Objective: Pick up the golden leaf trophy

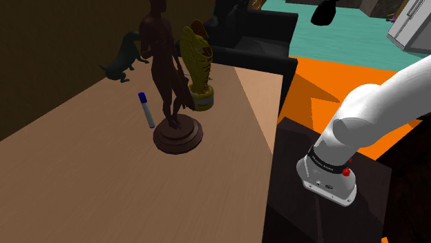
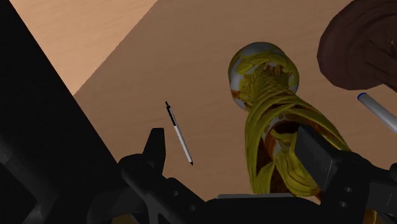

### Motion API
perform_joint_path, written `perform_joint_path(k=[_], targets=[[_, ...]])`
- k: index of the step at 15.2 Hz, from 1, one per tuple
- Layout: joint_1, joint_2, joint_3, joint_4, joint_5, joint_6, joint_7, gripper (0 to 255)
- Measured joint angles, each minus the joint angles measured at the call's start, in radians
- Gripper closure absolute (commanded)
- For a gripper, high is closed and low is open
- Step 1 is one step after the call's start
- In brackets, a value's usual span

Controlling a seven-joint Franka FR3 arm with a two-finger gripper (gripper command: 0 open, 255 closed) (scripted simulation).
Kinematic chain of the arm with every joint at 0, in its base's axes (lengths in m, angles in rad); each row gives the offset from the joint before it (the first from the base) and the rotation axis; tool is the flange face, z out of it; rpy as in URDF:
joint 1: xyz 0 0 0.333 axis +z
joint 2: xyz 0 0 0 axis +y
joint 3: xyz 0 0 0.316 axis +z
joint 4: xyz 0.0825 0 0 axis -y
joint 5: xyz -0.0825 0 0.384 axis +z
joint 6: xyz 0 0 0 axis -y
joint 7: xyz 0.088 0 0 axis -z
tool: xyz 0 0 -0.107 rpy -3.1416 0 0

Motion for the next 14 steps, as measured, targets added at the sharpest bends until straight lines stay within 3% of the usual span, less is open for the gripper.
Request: perform_joint_path(k=[7, 9, 14], targets=[[-0.001, 0.253, 0.089, 0.316, -0.070, -0.055, 0.092, 0], [0.000, 0.274, 0.095, 0.332, -0.078, -0.049, 0.099, 0], [0.002, 0.257, 0.095, 0.250, -0.075, 0.017, 0.105, 0]])
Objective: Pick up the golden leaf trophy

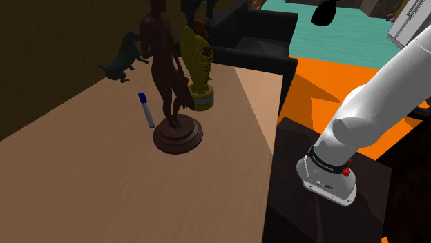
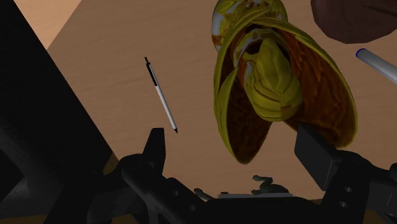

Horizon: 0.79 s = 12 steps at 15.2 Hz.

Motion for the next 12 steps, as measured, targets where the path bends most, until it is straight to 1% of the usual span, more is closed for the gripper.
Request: perform_joint_path(k=[1, 2, 12], targets=[[0.000, -0.002, 0.000, -0.013, 0.001, 0.011, 0.000, 0], [0.000, -0.002, 0.000, -0.017, 0.000, 0.015, 0.000, 255], [0.000, -0.002, -0.001, -0.021, 0.000, 0.020, 0.001, 255]])
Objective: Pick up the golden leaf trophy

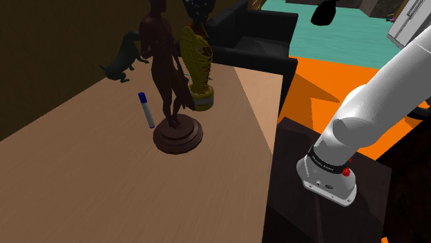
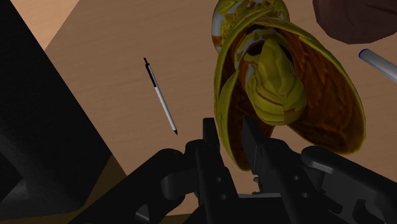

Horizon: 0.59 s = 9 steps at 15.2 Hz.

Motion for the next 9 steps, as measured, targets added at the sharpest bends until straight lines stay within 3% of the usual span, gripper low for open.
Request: perform_joint_path(k=[9], targets=[[-0.001, 0.035, 0.006, 0.141, -0.008, -0.110, -0.001, 255]])
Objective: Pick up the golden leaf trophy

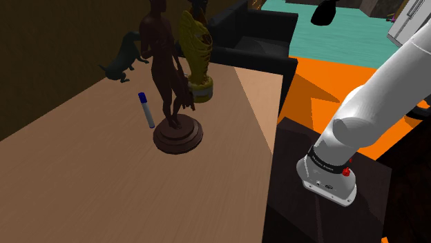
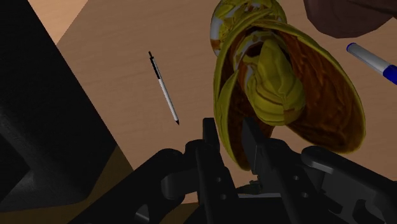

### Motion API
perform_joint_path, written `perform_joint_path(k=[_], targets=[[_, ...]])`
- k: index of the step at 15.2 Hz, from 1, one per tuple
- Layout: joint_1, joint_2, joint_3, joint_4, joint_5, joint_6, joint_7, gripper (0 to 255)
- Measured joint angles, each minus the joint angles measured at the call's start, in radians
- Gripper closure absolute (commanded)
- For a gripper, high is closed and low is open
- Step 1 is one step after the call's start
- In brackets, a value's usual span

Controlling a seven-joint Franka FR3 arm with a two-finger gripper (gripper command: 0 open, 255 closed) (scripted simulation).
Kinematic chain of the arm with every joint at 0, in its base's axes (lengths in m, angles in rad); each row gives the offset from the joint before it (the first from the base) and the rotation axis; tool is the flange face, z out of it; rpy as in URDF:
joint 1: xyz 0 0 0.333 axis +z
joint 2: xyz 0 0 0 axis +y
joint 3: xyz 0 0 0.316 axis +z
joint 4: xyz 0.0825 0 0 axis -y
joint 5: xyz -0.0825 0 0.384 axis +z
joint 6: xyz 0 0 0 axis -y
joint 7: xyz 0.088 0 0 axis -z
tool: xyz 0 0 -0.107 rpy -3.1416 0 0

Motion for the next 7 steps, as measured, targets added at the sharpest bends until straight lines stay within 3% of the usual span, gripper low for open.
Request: perform_joint_path(k=[7], targets=[[-0.001, 0.044, 0.006, 0.144, -0.013, -0.102, -0.002, 255]])
